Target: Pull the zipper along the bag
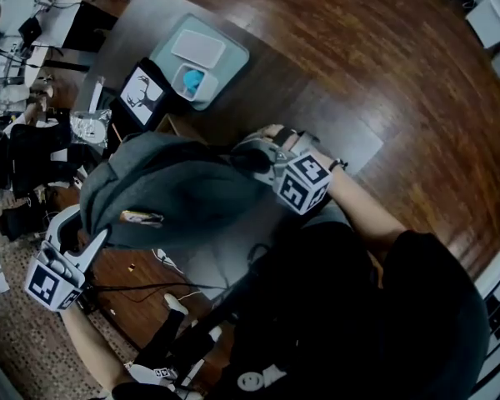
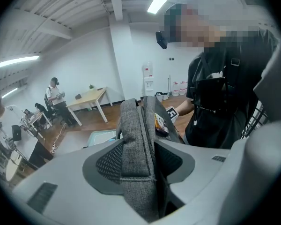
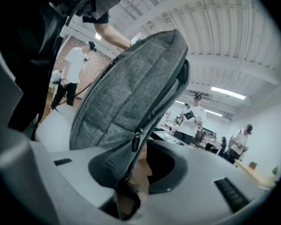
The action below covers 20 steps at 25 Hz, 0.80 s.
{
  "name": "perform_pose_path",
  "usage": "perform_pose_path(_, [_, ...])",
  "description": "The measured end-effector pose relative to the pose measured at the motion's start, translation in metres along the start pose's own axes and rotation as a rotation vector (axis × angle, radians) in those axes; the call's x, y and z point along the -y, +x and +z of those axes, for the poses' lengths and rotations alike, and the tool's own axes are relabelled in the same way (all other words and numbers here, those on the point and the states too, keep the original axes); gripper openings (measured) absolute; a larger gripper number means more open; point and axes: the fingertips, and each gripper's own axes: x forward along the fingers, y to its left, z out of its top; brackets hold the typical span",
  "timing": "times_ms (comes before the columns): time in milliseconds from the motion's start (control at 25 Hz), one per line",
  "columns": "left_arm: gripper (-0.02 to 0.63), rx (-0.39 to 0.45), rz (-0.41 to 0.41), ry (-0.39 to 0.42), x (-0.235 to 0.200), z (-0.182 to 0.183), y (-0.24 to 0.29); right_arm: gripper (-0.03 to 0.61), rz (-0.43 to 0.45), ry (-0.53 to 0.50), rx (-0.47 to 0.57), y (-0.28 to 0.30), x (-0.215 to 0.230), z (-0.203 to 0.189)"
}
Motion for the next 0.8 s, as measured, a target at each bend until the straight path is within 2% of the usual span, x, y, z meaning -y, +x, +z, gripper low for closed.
perform_pose_path(200, [0.199,-0.006,-0.006,0.009,0.007,0.005,0.002,0.124,0.238,0.03,0.083,-0.001,-0.009,0.005])
perform_pose_path(280, [0.199,-0.009,-0.008,0.005,0.008,0.005,0.002,0.124,0.296,0.047,0.093,0.002,-0.012,0.006])
perform_pose_path(440, [0.199,0.0,-0.012,0.0,0.008,0.006,0.004,0.063,0.385,0.183,0.09,0.006,-0.022,0.004])
perform_pose_path(520, [0.199,0.004,-0.013,0.001,0.008,0.006,0.004,0.06,0.378,0.215,0.077,0.005,-0.021,0.003])
perform_pose_path(680, [0.199,0.014,-0.007,0.001,0.008,0.004,0.001,0.058,0.226,0.2,0.034,0.0,-0.007,0.004])
perform_pose_path(800, [0.199,0.015,-0.007,0.006,0.008,0.004,0.002,0.058,0.155,0.215,0.006,0.002,-0.007,0.001])
